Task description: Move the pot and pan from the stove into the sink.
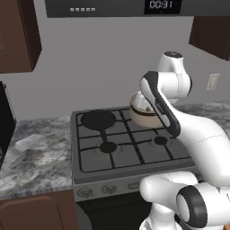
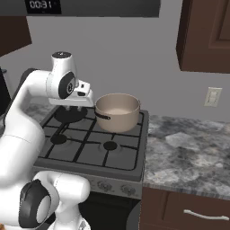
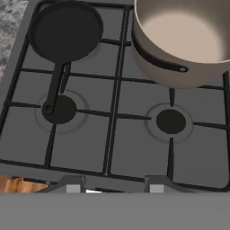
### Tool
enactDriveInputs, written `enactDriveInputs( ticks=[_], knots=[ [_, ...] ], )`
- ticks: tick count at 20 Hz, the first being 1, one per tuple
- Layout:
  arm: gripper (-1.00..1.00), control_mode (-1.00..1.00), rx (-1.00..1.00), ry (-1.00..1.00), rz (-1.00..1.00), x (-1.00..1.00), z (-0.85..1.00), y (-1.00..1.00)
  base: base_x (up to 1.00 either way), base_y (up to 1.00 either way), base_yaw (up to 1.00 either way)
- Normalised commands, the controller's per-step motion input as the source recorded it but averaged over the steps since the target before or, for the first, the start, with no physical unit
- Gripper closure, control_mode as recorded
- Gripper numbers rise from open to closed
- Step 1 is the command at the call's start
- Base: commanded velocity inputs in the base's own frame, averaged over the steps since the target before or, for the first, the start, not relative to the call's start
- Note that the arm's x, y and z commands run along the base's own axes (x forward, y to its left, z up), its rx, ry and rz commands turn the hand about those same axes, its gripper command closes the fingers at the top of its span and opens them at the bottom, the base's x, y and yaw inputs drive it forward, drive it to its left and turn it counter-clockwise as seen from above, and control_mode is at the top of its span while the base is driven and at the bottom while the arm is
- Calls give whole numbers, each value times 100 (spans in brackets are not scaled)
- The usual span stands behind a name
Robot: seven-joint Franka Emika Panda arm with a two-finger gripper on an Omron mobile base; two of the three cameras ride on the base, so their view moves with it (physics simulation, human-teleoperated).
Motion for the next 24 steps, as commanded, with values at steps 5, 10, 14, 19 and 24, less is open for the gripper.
enactDriveInputs(
  ticks=[5, 10, 14, 19, 24],
  knots=[
    [-100, -100, 0, -4, 0, -10, 0, 1, 0, 0, 0],
    [-100, -100, 0, -12, 0, -23, 0, 1, 0, 0, 0],
    [-100, -100, 0, -5, 0, -9, 0, 18, 0, 0, 0],
    [-100, -100, -1, -1, 0, 0, 0, 32, 0, 0, 0],
    [-100, -100, -3, -3, 0, 1, 0, 39, 0, 0, 0]
  ],
)
